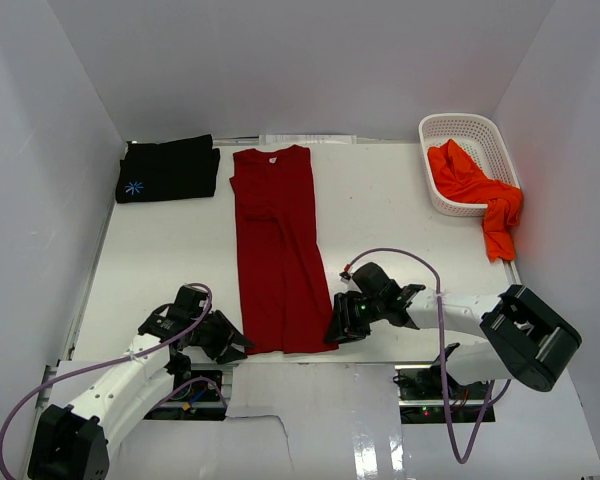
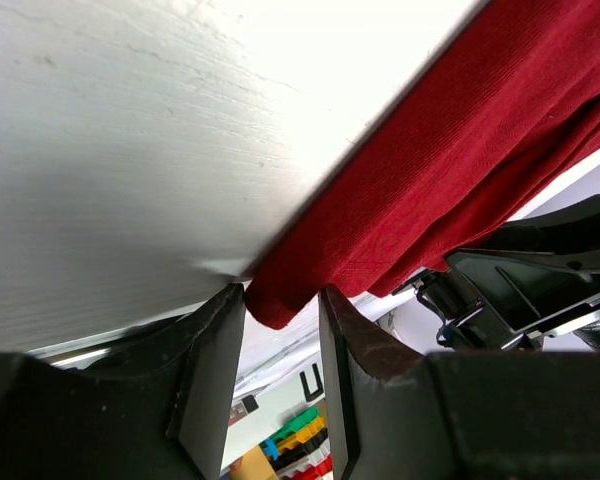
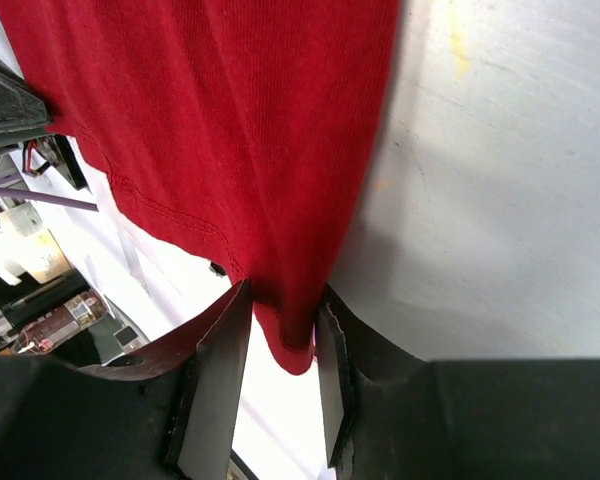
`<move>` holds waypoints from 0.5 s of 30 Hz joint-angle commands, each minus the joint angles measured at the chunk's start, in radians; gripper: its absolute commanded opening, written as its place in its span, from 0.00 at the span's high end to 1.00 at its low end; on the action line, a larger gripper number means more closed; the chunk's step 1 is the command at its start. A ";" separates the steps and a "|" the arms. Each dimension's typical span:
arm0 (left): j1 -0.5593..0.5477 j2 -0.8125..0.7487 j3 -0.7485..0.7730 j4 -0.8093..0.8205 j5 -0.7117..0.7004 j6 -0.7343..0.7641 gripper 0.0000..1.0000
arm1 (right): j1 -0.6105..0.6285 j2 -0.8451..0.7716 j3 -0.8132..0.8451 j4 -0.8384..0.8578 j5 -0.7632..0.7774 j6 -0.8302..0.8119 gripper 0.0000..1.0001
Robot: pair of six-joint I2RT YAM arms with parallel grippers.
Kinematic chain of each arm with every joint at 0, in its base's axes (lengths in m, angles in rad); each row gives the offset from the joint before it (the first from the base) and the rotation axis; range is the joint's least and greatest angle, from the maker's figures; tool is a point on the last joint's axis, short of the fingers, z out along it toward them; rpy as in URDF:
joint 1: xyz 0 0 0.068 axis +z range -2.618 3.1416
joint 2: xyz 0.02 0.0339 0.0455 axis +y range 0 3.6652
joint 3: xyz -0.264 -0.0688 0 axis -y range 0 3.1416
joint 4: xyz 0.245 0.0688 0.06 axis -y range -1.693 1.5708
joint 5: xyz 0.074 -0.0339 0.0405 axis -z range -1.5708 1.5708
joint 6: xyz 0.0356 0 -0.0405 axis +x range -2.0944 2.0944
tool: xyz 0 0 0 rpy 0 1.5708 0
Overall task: Fold and stack the t-shirts
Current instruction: Grab the bottom of the folded rectangular tshirt with both arms
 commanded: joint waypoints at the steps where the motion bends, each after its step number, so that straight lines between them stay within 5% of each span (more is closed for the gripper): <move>1: -0.004 0.018 -0.048 -0.056 -0.138 0.010 0.53 | 0.006 0.014 -0.053 -0.124 0.102 -0.031 0.62; 10: -0.004 0.016 -0.033 -0.073 -0.191 -0.005 0.55 | 0.006 -0.012 -0.059 -0.139 0.111 -0.029 0.62; 15: -0.004 0.018 -0.022 -0.072 -0.223 -0.019 0.64 | 0.006 -0.015 -0.062 -0.136 0.110 -0.025 0.63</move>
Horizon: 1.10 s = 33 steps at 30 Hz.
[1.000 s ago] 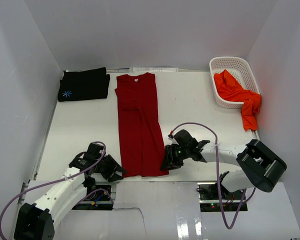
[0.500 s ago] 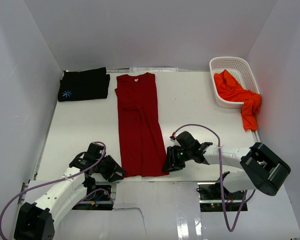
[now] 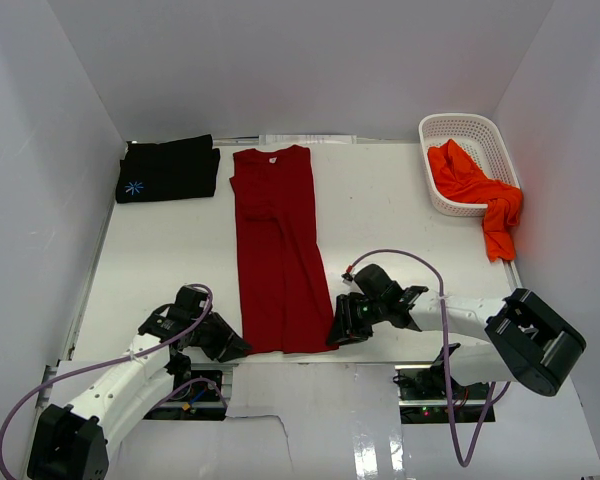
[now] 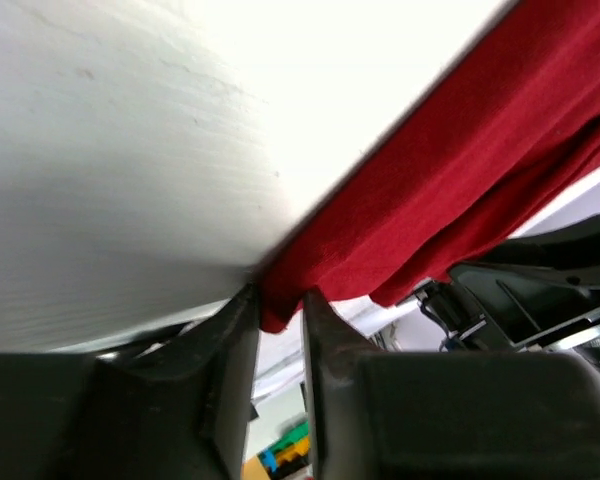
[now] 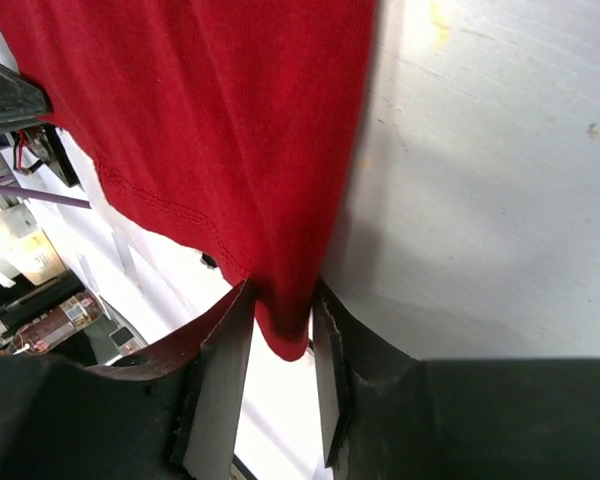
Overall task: Fold and stack the t-shirts
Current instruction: Grab the bottom of the folded rectangular tshirt with both arms
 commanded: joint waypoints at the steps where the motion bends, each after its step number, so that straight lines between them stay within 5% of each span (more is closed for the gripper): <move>1: -0.003 0.021 -0.021 -0.062 -0.200 -0.010 0.68 | 0.006 0.017 -0.049 -0.110 0.097 -0.025 0.64; 5: -0.003 0.042 -0.015 -0.053 -0.207 -0.009 0.89 | 0.006 0.020 -0.053 -0.106 0.087 -0.021 0.71; 8: -0.003 0.044 -0.015 -0.048 -0.206 -0.010 0.92 | 0.011 0.027 -0.059 -0.097 0.080 -0.020 0.75; 11: -0.003 0.038 -0.020 -0.037 -0.192 -0.010 1.00 | 0.014 0.037 -0.064 -0.083 0.070 -0.015 0.92; 33: -0.003 0.064 0.141 -0.069 -0.112 0.028 1.00 | 0.012 -0.062 0.115 -0.239 0.045 -0.041 0.92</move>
